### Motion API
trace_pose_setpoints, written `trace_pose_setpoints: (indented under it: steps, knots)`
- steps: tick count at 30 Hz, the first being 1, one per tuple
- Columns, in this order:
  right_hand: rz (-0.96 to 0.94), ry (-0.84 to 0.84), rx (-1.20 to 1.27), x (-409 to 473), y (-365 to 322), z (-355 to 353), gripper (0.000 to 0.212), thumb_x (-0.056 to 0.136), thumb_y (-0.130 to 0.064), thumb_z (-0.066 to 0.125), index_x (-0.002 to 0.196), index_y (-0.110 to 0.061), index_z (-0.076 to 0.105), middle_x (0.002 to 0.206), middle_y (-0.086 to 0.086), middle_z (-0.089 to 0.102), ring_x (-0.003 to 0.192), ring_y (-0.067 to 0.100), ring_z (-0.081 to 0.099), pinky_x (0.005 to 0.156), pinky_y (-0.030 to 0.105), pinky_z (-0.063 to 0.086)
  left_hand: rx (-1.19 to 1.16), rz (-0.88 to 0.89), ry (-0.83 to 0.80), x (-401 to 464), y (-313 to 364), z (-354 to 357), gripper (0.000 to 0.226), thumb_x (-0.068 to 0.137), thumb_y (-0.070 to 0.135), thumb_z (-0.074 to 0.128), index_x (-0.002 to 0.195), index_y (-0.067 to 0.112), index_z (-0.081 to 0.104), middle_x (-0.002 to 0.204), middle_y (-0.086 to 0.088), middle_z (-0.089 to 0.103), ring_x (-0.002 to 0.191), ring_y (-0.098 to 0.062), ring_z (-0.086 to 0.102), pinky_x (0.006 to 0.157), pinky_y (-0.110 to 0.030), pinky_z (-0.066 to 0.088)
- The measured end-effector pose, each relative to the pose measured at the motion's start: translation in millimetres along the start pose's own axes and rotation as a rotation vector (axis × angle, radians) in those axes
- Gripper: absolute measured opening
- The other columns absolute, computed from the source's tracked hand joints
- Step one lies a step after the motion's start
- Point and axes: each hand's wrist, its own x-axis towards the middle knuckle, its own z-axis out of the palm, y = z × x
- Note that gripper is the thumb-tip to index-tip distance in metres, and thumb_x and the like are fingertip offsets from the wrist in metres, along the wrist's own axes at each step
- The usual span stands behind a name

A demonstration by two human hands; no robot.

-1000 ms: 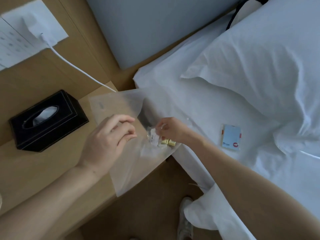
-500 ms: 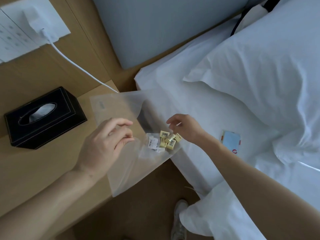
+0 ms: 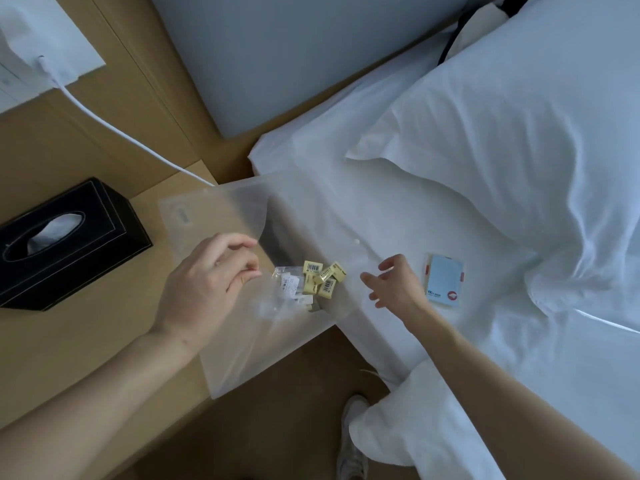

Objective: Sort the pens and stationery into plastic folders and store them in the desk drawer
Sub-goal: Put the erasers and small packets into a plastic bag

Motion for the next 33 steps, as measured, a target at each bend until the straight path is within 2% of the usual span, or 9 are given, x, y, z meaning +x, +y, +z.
trace_pose_setpoints:
  steps: [3,6,11,16,20,23,27,30,33]
  knots:
    - [0.074,-0.056,0.055,-0.5,1.2,6.5,0.036,0.091,-0.027,0.06,0.116,-0.009,0.041,0.087,0.009,0.064,0.061,0.015,0.06,0.059,0.023,0.049,0.014,0.017,-0.024,2.0,-0.1,2.1,0.01,0.08,0.016,0.066,0.075,0.008,0.066,0.102,-0.006,0.064,0.076,-0.023,0.063,0.06,-0.031,0.05]
    - [0.125,-0.073,0.104,6.1,1.1,10.6,0.032,0.091,-0.019,0.06,0.118,-0.008,0.046,0.075,0.007,0.065,0.058,0.015,0.061,0.065,0.026,0.054,0.013,0.003,-0.037,3.1,-0.1,4.2,0.007,0.079,0.013,0.069,0.075,0.008,0.066,0.104,-0.005,0.064,0.077,-0.023,0.063,0.061,-0.032,0.049]
    - [0.215,-0.059,0.254,17.6,3.9,12.1,0.037,0.087,-0.001,0.059,0.121,-0.003,0.046,0.095,0.021,0.069,0.064,0.025,0.065,0.08,0.036,0.057,-0.02,-0.047,-0.087,7.0,1.0,14.3,0.011,0.077,0.006,0.074,0.078,0.009,0.064,0.108,-0.007,0.061,0.082,-0.026,0.063,0.063,-0.034,0.05]
    - [0.247,-0.109,0.321,22.7,5.1,13.9,0.027,0.087,0.003,0.059,0.113,0.001,0.051,0.095,0.024,0.069,0.065,0.028,0.066,0.072,0.036,0.059,-0.006,-0.09,-0.116,12.8,5.6,30.6,0.013,0.076,0.005,0.075,0.08,0.01,0.063,0.11,-0.008,0.06,0.087,-0.029,0.061,0.066,-0.029,0.042]
    - [0.184,-0.114,0.321,23.9,4.9,12.5,0.009,0.09,0.003,0.056,0.098,0.002,0.06,0.077,0.018,0.067,0.055,0.022,0.064,0.05,0.025,0.056,0.022,-0.107,-0.146,19.2,8.6,42.4,0.014,0.075,0.004,0.075,0.081,0.009,0.064,0.111,-0.012,0.059,0.091,-0.033,0.06,0.069,-0.036,0.049]
    - [0.074,-0.067,0.258,22.8,7.2,13.4,0.015,0.089,0.006,0.051,0.086,-0.003,0.063,0.074,0.012,0.065,0.055,0.019,0.063,0.055,0.025,0.056,0.046,-0.113,-0.159,20.7,6.8,44.1,0.013,0.077,0.004,0.074,0.082,0.008,0.062,0.113,-0.013,0.058,0.095,-0.034,0.059,0.07,-0.038,0.049]
    - [-0.078,0.001,0.255,14.9,9.6,19.4,0.022,0.087,0.01,0.047,0.08,-0.006,0.06,0.085,0.012,0.067,0.075,0.021,0.067,0.069,0.031,0.057,0.053,-0.088,-0.164,17.8,1.5,41.0,0.011,0.081,0.003,0.07,0.085,0.007,0.06,0.115,-0.015,0.055,0.1,-0.033,0.058,0.074,-0.037,0.048]
    - [-0.088,-0.009,0.328,9.1,7.3,22.3,0.02,0.089,0.009,0.047,0.08,-0.007,0.054,0.09,0.013,0.068,0.08,0.022,0.068,0.074,0.035,0.057,0.032,-0.073,-0.174,16.0,-0.1,42.2,0.013,0.08,0.002,0.07,0.088,0.006,0.06,0.115,-0.018,0.053,0.099,-0.035,0.059,0.077,-0.039,0.049]
    - [-0.04,-0.064,0.429,8.4,5.6,21.9,0.015,0.089,0.011,0.047,0.088,-0.004,0.051,0.087,0.015,0.068,0.077,0.024,0.066,0.067,0.031,0.056,0.027,-0.07,-0.178,15.0,1.1,48.3,0.015,0.079,0.002,0.072,0.089,0.006,0.061,0.114,-0.019,0.053,0.094,-0.035,0.06,0.075,-0.039,0.05]
